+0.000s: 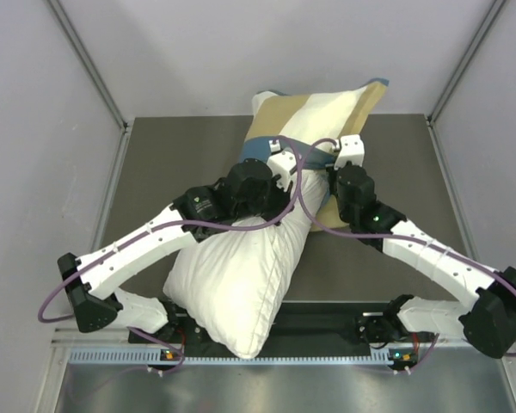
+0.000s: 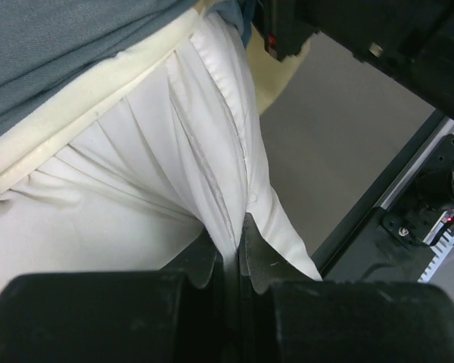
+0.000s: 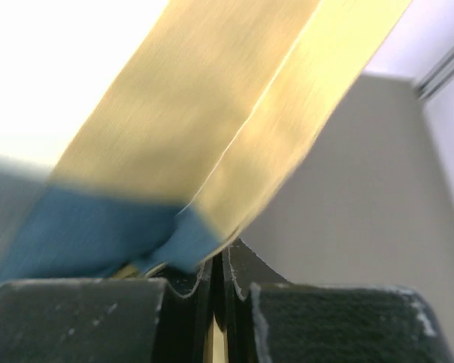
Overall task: Remove the pillowcase from the pillow
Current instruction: Pull out the pillow
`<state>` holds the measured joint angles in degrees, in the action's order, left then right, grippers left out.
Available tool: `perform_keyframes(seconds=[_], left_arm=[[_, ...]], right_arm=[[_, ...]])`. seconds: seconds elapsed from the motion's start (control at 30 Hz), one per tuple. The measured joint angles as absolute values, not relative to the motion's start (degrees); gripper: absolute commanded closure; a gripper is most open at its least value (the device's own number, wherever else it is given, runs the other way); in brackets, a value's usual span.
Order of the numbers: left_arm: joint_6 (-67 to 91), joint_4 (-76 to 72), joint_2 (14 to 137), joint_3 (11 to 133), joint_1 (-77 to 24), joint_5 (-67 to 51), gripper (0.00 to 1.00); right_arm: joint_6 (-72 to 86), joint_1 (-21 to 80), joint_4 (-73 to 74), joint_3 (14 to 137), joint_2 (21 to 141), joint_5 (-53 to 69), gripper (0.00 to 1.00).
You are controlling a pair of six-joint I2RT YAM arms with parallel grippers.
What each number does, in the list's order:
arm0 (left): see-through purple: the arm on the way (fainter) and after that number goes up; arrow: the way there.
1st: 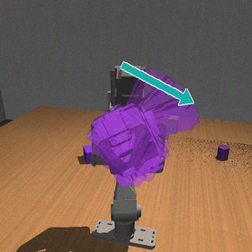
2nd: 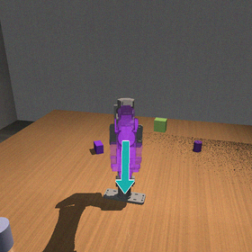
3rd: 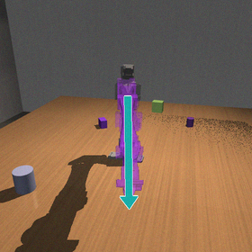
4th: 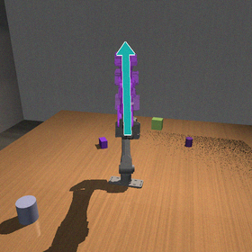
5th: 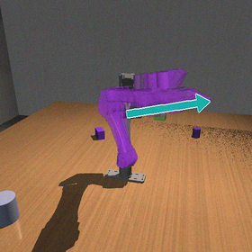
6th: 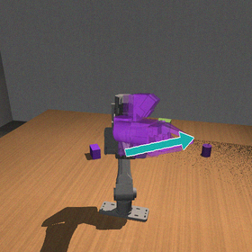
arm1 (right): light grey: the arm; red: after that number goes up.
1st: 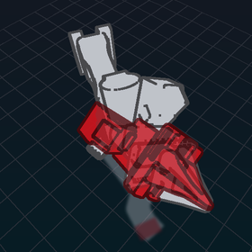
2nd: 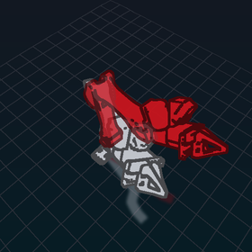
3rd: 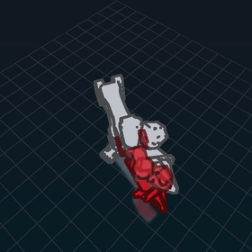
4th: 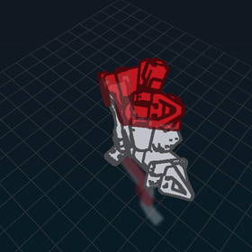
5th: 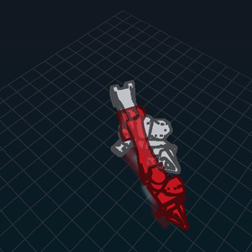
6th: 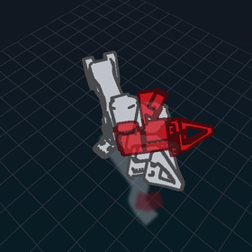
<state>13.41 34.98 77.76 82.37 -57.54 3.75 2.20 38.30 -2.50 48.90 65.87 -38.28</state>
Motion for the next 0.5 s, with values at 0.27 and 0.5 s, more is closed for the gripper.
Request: perform_keyframes(seconds=[0.27,0.5], left_arm=[[14.17,35.64,73.56,82.59,-57.14,3.22,1.00],[15.14,31.27,71.09,79.37,-57.08,2.46,1.00]], right_arm=[[-5.82,32.95,-4.45,58.24,70.76,-37.98,1.00],[-8.05,29.17,-1.63,65.25,73.01,-35.05,1.00]])
